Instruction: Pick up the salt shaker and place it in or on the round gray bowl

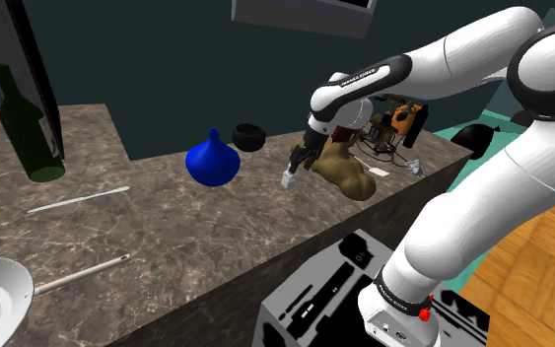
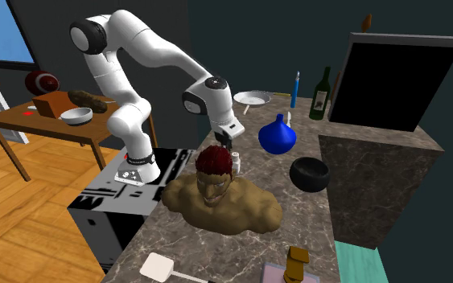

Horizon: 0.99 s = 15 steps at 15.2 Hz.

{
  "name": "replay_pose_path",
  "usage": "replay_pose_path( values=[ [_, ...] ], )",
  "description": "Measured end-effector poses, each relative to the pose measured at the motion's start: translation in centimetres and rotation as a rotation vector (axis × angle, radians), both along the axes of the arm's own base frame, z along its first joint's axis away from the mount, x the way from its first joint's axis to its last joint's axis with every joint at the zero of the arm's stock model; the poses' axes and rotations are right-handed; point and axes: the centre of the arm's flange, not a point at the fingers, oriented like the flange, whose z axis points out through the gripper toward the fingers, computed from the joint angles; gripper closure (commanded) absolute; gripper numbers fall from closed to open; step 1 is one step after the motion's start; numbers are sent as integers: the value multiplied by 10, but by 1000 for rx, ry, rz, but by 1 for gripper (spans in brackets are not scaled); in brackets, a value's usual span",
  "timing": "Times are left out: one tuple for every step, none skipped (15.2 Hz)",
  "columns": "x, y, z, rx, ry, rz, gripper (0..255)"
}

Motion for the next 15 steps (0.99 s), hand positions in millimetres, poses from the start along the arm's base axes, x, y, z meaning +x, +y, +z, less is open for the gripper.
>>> replay_pose_path(
  values=[
    [1,0,-5,0,0,0,0],
    [3,0,-9,0,0,0,0],
    [4,2,-15,0,0,0,0],
    [4,3,-19,0,0,0,0],
    [4,4,-23,1,0,0,0],
    [4,5,-29,1,0,0,0],
    [5,6,-31,0,0,0,0],
    [5,6,-33,0,0,0,0],
    [5,6,-33,0,-1,0,0],
    [5,6,-34,0,-1,0,0],
    [5,6,-34,0,-1,0,0],
    [5,6,-34,0,-1,0,0],
    [5,6,-34,0,-1,0,255],
    [5,6,-34,0,-1,0,255],
    [5,6,-34,0,-1,0,255]
  ],
)
